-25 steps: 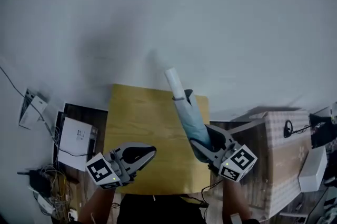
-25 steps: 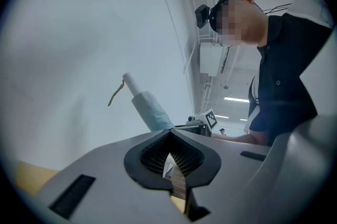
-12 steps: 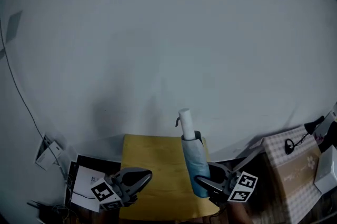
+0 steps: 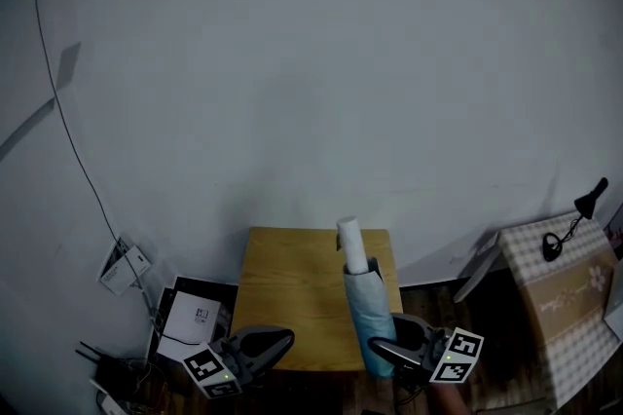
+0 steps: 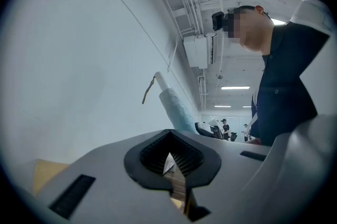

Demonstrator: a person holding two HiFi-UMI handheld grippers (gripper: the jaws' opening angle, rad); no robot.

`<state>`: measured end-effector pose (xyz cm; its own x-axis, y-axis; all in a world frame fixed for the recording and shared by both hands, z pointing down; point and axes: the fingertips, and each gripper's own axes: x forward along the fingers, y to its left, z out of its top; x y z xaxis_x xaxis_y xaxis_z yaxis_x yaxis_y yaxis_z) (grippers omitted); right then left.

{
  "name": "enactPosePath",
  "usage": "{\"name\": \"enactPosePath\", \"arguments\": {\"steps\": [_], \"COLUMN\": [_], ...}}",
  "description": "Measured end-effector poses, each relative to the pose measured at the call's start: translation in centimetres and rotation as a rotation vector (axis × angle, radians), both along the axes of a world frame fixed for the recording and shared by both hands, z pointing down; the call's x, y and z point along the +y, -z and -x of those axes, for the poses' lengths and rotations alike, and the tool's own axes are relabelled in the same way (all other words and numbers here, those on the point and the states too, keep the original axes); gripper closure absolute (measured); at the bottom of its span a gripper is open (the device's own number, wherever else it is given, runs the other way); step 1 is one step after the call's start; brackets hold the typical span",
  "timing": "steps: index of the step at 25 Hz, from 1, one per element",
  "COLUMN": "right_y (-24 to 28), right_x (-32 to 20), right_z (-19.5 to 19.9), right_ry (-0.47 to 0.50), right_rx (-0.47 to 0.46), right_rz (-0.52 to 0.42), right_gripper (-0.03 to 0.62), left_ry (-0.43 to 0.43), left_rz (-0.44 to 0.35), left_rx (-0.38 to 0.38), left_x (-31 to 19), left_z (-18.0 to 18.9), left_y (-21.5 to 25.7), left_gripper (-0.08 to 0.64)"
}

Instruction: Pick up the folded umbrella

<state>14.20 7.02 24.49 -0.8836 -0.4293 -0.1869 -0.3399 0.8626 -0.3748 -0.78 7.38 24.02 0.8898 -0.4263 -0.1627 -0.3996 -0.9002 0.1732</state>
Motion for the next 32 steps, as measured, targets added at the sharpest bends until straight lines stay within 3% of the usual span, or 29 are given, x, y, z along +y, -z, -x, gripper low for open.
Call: {"name": "enactPosePath", "arguments": {"steps": [7, 14, 21, 27, 32], "right_y": [-0.6, 1.7, 2.0, 1.6, 1.3], "right_x": [7.8, 12.7, 16.4, 17.9, 18.8], "right_z": [-0.8, 1.4, 3.6, 7.1, 8.7], "right_ry": [0.031, -0.028, -0.082, -0.094, -0.106], "right_rx": [-0.126, -0.151, -0.288, -0.297, -0.24], "right_rz": [0.009, -0.066, -0.026, -0.036, -0.031], "right_gripper": [0.348, 0.348, 0.348, 0.348, 0.348], "left_ry": [0.012, -0.069, -0.162, -0.16, -0.231], "left_rz": [0.016, -0.015, -0.039, 0.055, 0.041], "left_rx": [-0.018, -0.001, -0.011, 0.03, 0.025], "left_x": [6.8, 10.7, 13.9, 14.9, 15.2], "left_z": [-1.3, 0.3, 3.4, 7.7, 7.6], "left_y": [0.6, 2.2, 2.3, -1.1, -1.2], "left_gripper": [0.551, 0.551, 0.551, 0.551, 0.551]}}
